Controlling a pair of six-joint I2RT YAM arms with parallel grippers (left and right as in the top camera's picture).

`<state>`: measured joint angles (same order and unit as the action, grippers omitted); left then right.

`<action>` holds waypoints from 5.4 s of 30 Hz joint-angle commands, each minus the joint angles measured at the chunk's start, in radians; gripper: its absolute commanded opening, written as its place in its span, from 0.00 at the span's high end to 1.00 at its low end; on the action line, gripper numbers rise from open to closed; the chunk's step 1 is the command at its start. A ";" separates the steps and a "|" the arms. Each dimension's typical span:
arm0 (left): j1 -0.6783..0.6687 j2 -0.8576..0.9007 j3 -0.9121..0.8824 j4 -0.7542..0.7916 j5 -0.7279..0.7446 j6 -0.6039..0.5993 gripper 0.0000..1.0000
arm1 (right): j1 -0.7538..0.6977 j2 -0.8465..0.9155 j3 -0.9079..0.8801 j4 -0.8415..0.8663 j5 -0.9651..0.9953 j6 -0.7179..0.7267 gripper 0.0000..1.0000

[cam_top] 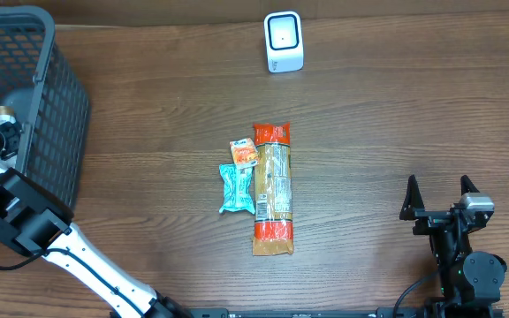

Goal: Scan the item barcode
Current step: 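Grasp the white cream tube in the basket with the left gripper, then lift the tube out and lay it left of the green pack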

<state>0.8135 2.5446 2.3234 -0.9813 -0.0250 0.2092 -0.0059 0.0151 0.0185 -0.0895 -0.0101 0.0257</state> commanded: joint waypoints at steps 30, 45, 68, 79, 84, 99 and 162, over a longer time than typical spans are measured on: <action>-0.049 0.085 -0.085 -0.031 0.049 -0.032 0.44 | -0.002 -0.008 -0.010 0.005 0.012 -0.005 0.00; -0.050 -0.022 -0.082 -0.050 0.102 -0.128 0.66 | -0.002 -0.008 -0.010 0.005 0.012 -0.005 0.00; -0.129 -0.793 -0.082 -0.016 0.103 -0.348 0.70 | -0.002 -0.008 -0.010 0.006 0.012 -0.005 0.00; -0.224 -0.967 -0.083 -0.113 0.046 -0.382 0.48 | -0.002 -0.008 -0.010 0.005 0.012 -0.005 0.00; -0.185 -0.904 -0.083 -0.171 0.014 -0.369 0.27 | -0.002 -0.008 -0.010 0.005 0.012 -0.005 0.00; -0.056 -0.495 -0.083 -0.184 0.022 -0.268 0.03 | -0.002 -0.008 -0.010 0.005 0.012 -0.005 0.00; -0.076 -0.861 -0.082 0.111 0.107 -0.341 0.74 | -0.002 -0.008 -0.010 0.005 0.012 -0.005 0.00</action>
<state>0.7410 1.7832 2.2250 -0.8536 0.0654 -0.0776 -0.0059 0.0151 0.0185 -0.0898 -0.0097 0.0257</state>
